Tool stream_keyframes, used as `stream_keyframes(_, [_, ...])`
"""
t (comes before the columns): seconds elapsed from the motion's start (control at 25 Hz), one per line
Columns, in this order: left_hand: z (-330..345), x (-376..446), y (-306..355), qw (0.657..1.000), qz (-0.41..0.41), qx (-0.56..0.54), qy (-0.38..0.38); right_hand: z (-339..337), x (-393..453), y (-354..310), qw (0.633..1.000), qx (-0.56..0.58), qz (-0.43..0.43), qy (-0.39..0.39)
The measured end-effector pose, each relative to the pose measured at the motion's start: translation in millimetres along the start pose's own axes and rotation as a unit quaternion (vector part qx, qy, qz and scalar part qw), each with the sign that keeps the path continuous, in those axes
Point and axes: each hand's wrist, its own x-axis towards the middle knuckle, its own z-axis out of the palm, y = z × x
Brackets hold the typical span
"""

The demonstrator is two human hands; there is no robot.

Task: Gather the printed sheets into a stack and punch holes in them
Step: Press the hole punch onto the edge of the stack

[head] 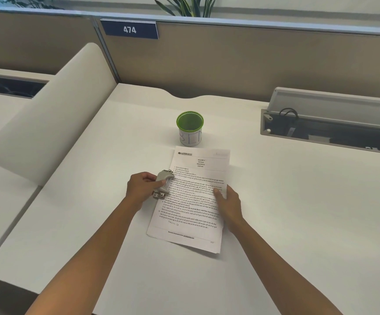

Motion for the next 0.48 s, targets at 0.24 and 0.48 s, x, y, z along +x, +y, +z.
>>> stream_keyframes(0.24, [1.6,0.1,-1.1,1.0,0.004,-0.004,-0.002,-1.9,-0.7,-0.5,1.0,-0.012,-0.002,-0.009])
stream_keyframes(0.48, [8.1,1.0,1.7,1.0,0.014,0.011,0.0,-4.3,0.6,-0.7,1.0,0.006,0.009,-0.019])
